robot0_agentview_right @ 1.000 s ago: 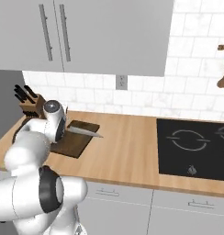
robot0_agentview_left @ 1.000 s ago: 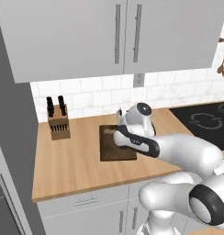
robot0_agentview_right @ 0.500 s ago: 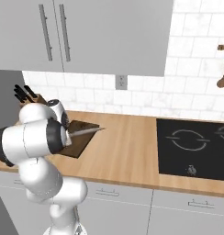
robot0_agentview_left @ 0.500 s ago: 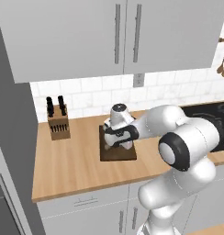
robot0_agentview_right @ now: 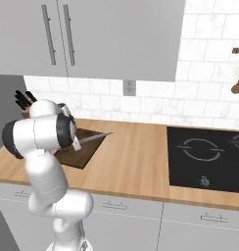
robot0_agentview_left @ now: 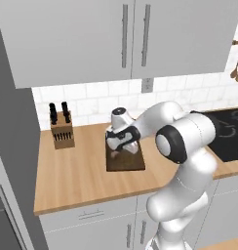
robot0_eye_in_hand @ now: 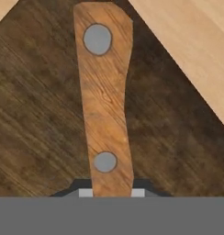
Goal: Pick up the knife from the drawer and place it on the cutting board. Then place the meat from the plate to the cutting board.
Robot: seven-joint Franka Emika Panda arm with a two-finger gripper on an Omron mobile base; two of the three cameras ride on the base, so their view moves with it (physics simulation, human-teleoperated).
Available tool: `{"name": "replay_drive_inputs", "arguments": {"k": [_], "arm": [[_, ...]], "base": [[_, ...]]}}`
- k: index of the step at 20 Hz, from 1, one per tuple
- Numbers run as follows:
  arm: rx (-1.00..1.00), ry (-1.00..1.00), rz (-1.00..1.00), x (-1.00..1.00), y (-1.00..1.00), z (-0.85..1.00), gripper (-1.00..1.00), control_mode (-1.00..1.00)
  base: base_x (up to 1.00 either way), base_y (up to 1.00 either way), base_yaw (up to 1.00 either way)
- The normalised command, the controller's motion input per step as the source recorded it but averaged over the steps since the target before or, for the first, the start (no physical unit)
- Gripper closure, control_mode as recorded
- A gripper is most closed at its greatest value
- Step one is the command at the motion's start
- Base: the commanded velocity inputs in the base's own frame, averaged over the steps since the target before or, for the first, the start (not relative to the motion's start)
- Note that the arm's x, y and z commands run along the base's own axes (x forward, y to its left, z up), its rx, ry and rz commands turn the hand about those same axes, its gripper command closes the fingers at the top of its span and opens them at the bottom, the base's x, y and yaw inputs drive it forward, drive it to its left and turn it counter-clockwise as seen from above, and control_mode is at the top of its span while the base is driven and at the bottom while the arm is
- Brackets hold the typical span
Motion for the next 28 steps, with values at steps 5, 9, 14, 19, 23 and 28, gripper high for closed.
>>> {"name": "replay_drive_inputs", "arguments": {"k": [5,9,14,19,23,28], "arm": [[-0.13,0.07,0.0,0.43,0.0,-0.72,1.0,-1.0],[0.0,0.0,0.0,0.27,0.01,-0.09,-1.0,-1.0],[0.0,-0.01,0.0,-0.25,0.08,0.36,-1.0,-1.0],[0.0,-0.1,0.0,-0.92,-0.14,0.28,-1.0,-1.0],[0.03,-0.31,0.0,-1.0,-0.52,0.72,-1.0,-1.0],[0.12,-0.44,0.0,-1.0,-0.74,1.0,-1.0,-1.0]], "base": [[0.0,0.0,0.0],[0.0,0.0,0.0],[0.0,0.0,0.0],[0.0,0.0,0.0],[0.0,0.0,0.0],[0.0,0.0,0.0]]}}
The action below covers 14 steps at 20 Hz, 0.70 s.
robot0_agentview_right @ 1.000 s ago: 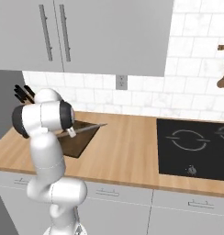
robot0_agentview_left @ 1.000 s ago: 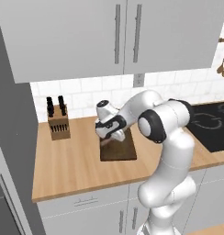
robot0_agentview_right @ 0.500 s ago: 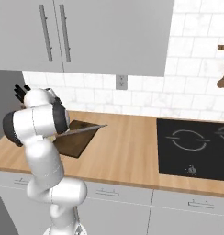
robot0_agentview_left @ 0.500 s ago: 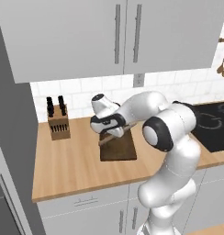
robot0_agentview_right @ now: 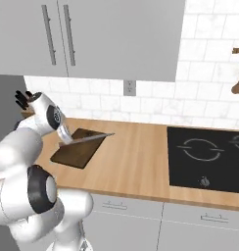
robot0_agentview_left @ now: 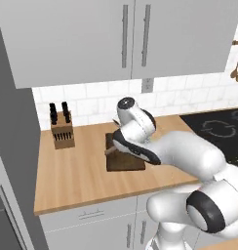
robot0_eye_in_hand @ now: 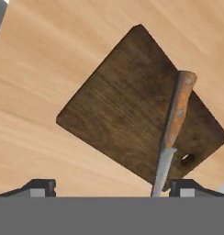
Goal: Pick up the knife from the drawer and place it on the cutting board. Then place the meat from the plate to the cutting board.
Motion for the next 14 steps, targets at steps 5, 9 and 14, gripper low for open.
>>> {"name": "replay_drive_inputs", "arguments": {"k": [5,9,14], "arm": [[0.12,-0.34,0.0,-1.0,-0.99,0.99,-1.0,-1.0],[0.05,-0.03,-0.05,-0.91,-0.88,0.93,-1.0,-1.0],[0.14,-0.09,0.01,-0.53,-0.52,0.82,-1.0,-1.0]], "base": [[0.0,0.0,0.0],[0.0,0.0,0.0],[0.0,0.0,0.0]]}}
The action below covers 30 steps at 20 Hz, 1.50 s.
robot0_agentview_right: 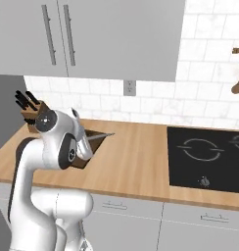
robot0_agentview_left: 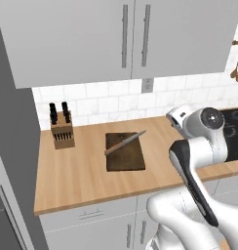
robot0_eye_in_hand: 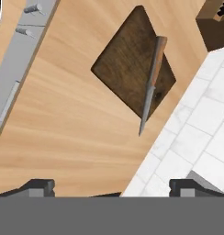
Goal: Pick up the knife from the drawer and place it on the cutting board. Then place the meat from the plate to the cutting board.
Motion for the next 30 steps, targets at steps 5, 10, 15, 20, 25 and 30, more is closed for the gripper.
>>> {"name": "replay_drive_inputs", "arguments": {"k": [5,10,15,20,25,30], "arm": [[0.02,-0.02,0.0,-0.04,-0.03,0.06,-1.0,-1.0],[0.0,0.0,0.0,0.0,0.0,0.0,-1.0,-1.0],[-0.05,0.04,0.01,-0.42,0.0,-0.23,-1.0,-1.0],[0.0,0.01,-0.15,-0.56,-0.07,-0.15,-1.0,-1.0],[0.04,0.0,-0.85,-0.14,-0.18,-0.12,-1.0,-1.0],[0.03,-0.04,-0.13,0.18,-0.18,-0.08,-1.0,-1.0]], "base": [[0.0,0.0,0.0],[0.0,0.0,0.0],[0.0,0.0,0.0],[0.0,0.0,0.0],[0.0,0.0,0.0],[0.0,0.0,0.0]]}}
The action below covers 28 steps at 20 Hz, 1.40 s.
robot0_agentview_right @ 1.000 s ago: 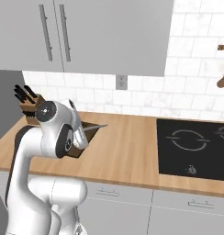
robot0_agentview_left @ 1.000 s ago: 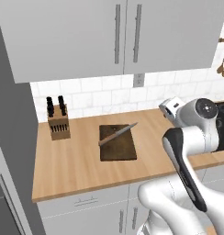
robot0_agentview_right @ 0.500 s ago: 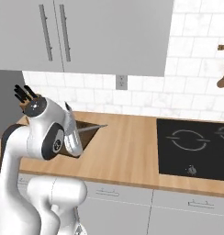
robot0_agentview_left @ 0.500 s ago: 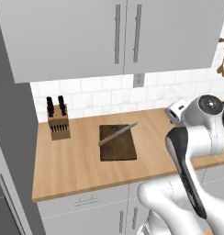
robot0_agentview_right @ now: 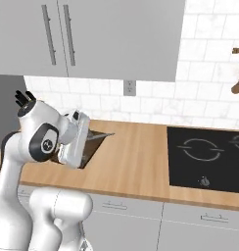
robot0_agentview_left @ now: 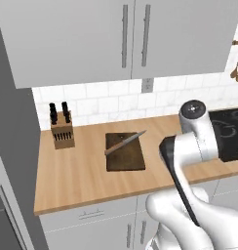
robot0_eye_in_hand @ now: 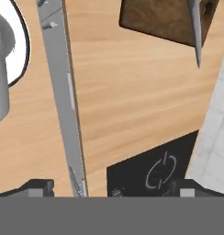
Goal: Pick up the knife from the drawer and place it on the cutting board. Then place the meat from the plate to the cutting board.
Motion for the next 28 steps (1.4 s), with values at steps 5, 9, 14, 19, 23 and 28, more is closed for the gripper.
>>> {"name": "replay_drive_inputs", "arguments": {"k": [5,9,14,19,23,28], "arm": [[0.12,0.0,0.75,0.03,-0.2,0.0,-1.0,-1.0],[0.03,0.02,0.61,0.0,-0.08,0.0,-1.0,-1.0],[0.0,0.01,0.23,0.0,-0.01,0.0,-1.0,-1.0],[0.0,0.0,0.0,0.0,0.0,0.0,-1.0,-1.0],[-0.01,0.0,0.0,-0.14,0.0,-0.03,-1.0,1.0],[0.0,0.0,0.0,0.0,0.0,0.0,-1.0,1.0]], "base": [[0.0,0.0,0.0],[0.0,0.0,0.0],[0.0,0.0,0.0],[0.0,0.0,0.0],[-0.19,0.0,0.01],[-0.92,-0.05,-0.01]]}}
